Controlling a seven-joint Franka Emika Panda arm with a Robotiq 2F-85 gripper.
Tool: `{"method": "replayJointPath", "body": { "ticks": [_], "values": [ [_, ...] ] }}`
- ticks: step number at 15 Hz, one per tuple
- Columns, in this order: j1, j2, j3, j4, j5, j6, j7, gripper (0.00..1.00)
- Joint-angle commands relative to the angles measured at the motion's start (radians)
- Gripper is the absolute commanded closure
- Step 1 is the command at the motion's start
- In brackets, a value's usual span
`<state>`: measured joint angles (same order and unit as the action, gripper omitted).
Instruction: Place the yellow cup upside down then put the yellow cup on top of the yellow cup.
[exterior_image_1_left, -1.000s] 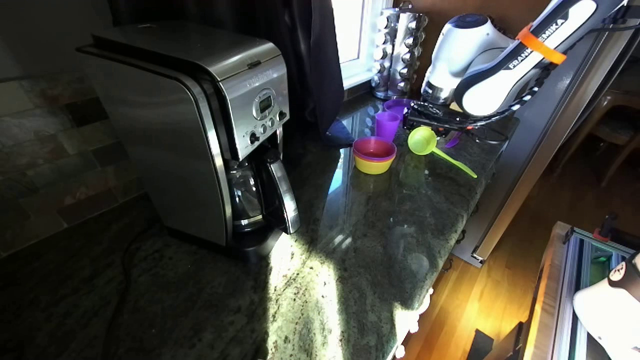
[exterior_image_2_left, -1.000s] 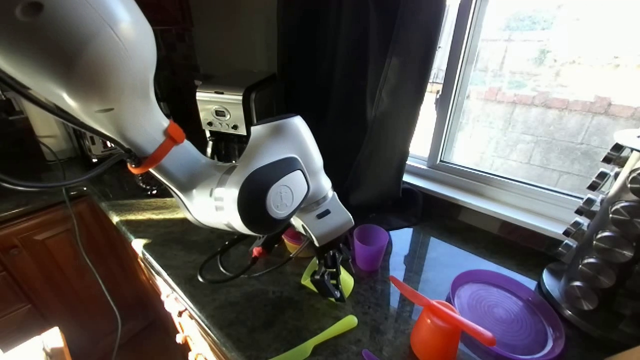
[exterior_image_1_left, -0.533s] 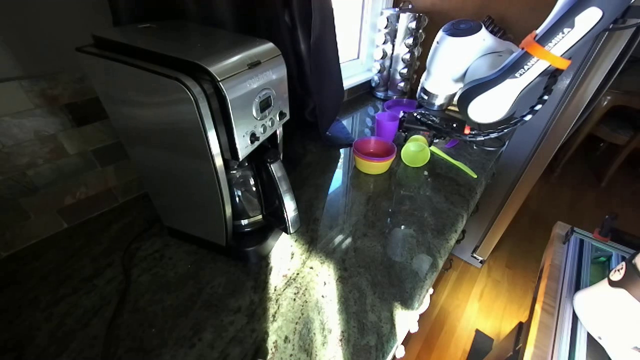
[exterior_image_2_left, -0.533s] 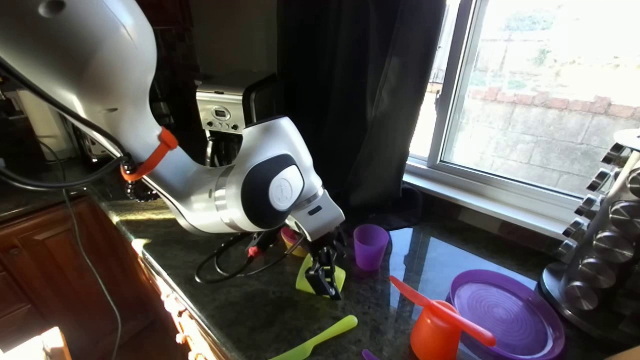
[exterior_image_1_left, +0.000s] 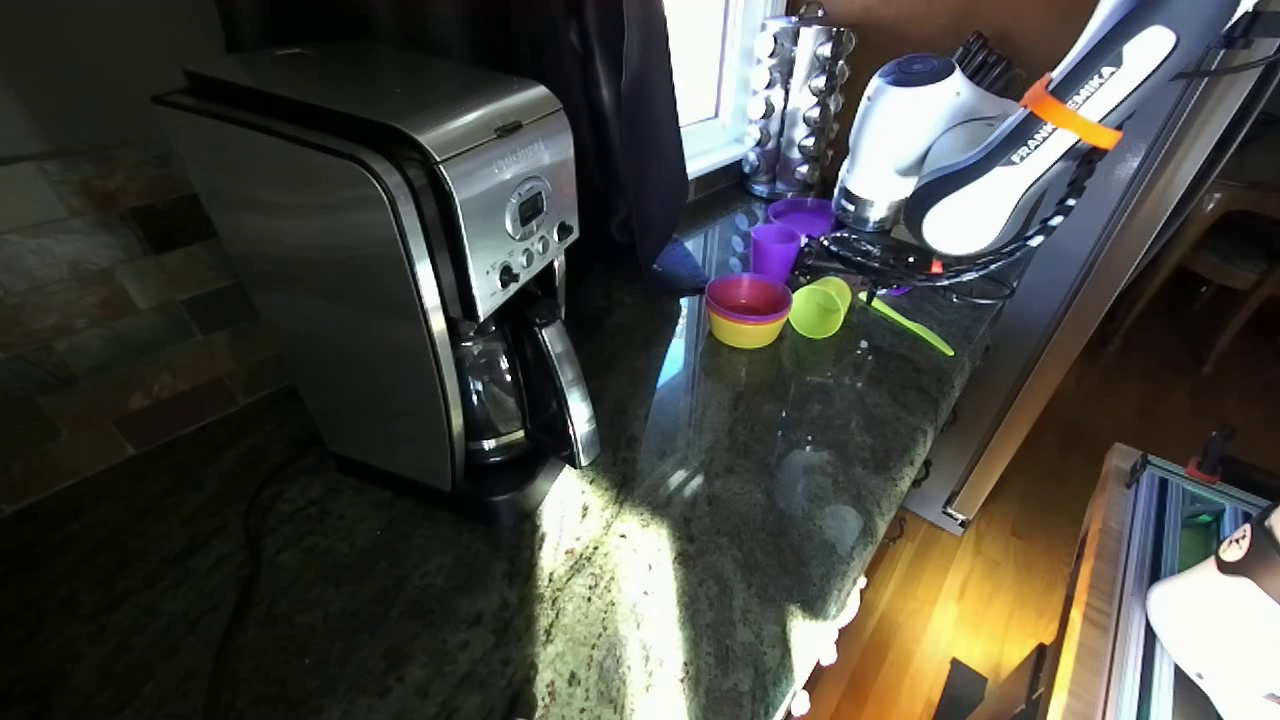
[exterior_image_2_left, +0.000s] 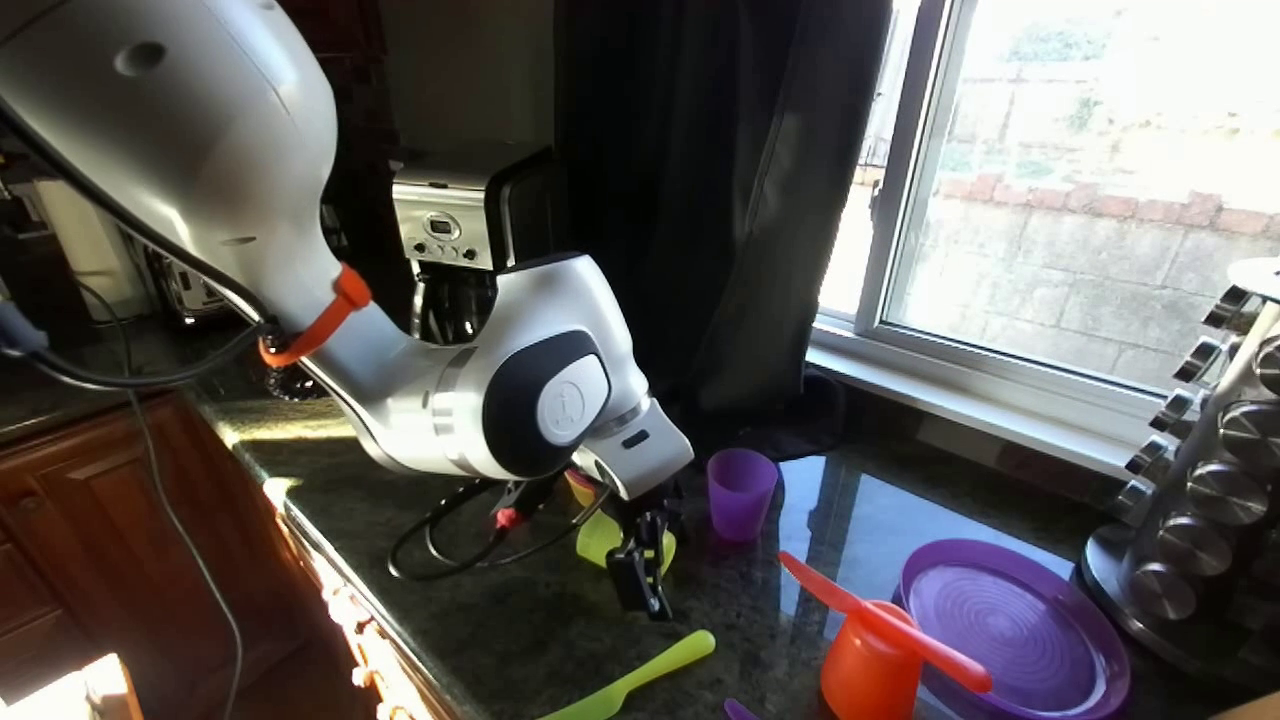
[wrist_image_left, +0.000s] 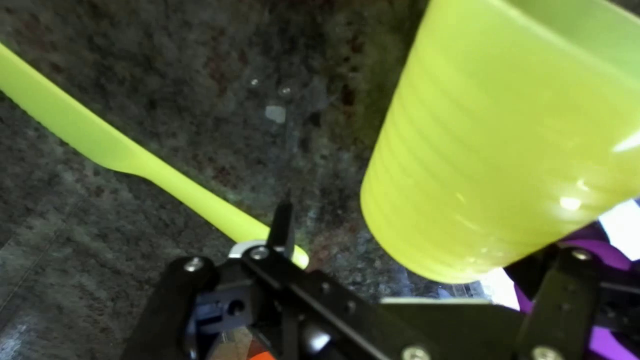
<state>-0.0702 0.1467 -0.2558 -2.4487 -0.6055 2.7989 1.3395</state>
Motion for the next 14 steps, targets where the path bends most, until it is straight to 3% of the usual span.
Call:
{"method": "replayJointPath", "body": {
  "ticks": [1,4,10,11,14],
  "values": [
    [-0.030,-0.011,0.010,-0.018,0.125,0.006,-0.138,0.00],
    [-0.051,-0.020,0.022,-0.019,0.277,-0.010,-0.291,0.00],
    [-0.173,-0.029,0.153,0.028,0.777,-0.150,-0.662,0.00],
    [-0.146,-0.024,0.121,0.049,0.857,-0.192,-0.708,0.00],
    [-0.153,-0.011,0.098,0.104,0.980,-0.308,-0.758,0.00]
  ]
}}
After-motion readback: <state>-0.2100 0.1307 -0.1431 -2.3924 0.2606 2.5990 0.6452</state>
